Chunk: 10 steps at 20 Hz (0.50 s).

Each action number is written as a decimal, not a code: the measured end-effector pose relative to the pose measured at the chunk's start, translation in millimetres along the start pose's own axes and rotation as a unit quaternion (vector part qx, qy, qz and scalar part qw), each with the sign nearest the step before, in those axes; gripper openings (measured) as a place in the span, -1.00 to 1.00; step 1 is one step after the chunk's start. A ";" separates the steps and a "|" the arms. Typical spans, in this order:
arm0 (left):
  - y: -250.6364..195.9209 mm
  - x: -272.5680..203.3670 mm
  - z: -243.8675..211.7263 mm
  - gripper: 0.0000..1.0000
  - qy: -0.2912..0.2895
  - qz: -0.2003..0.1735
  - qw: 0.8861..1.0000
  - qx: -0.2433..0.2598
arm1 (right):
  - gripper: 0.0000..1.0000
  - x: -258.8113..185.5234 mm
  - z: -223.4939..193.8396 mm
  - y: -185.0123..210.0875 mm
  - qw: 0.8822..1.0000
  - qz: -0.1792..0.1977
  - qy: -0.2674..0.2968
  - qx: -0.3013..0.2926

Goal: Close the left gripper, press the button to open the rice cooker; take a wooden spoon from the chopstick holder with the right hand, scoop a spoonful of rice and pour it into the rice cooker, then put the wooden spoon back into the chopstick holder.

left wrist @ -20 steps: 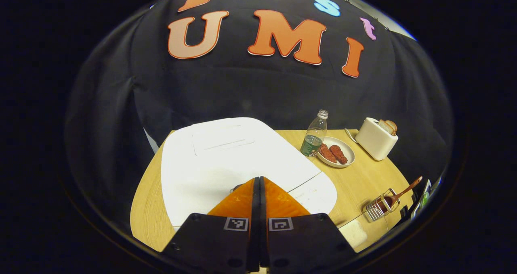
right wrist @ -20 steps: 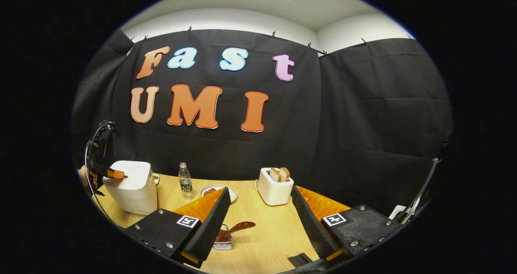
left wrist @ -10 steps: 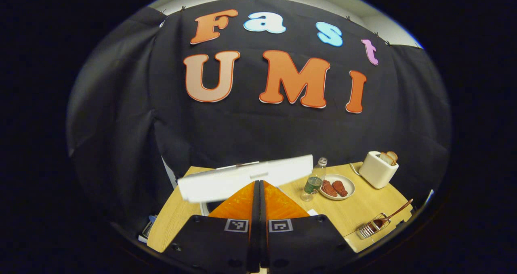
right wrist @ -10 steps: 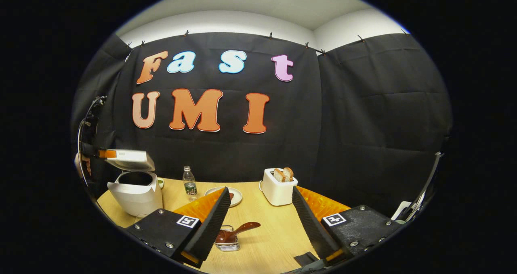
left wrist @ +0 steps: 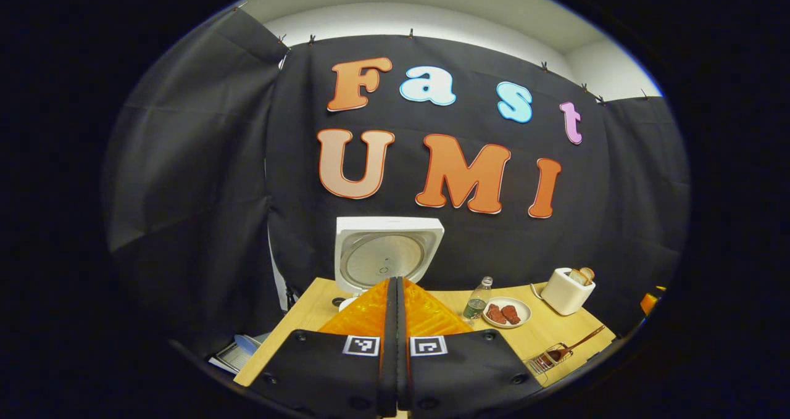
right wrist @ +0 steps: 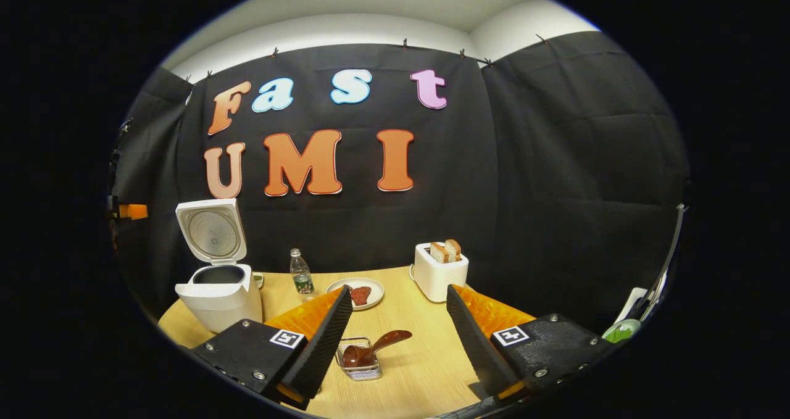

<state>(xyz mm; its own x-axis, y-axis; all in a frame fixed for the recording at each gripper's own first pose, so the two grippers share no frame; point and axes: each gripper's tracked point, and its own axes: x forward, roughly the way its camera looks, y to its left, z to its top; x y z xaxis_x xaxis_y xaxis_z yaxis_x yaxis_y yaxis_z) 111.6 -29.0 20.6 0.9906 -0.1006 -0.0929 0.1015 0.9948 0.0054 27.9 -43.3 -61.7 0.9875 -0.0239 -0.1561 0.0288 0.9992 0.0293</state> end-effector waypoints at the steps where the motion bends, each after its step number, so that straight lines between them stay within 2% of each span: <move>1: 5.4 -6.2 4.3 -0.91 -0.001 0.009 1.000 -0.003 | 0.92 3.5 -6.9 -0.8 1.000 0.003 0.005 0.012; 4: 19.8 -25.9 11.9 -0.91 -0.012 0.029 0.999 -0.015 | 0.91 19.3 -34.0 -4.6 0.998 0.009 0.029 0.060; 5: 25.2 -32.4 11.7 -0.91 -0.014 0.037 0.999 -0.017 | 1.00 24.4 -45.3 -4.9 0.996 0.012 0.039 0.078; 6: 30.4 -37.4 12.6 -0.91 -0.016 0.046 0.999 -0.016 | 0.90 29.8 -55.6 -4.2 0.994 0.016 0.050 0.096; 10: 54.4 -57.2 14.4 -0.90 -0.026 0.087 0.996 -0.008 | 0.89 46.0 -92.0 3.5 0.988 0.021 0.084 0.130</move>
<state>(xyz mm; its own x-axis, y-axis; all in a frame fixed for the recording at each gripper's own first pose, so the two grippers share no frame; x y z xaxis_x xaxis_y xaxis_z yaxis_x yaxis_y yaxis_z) 61.8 30.7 40.6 0.9965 0.0737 -0.0397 -0.0737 0.9973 0.0010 59.2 -37.8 -159.5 0.9496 0.0452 -0.3102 0.0485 0.9565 0.2878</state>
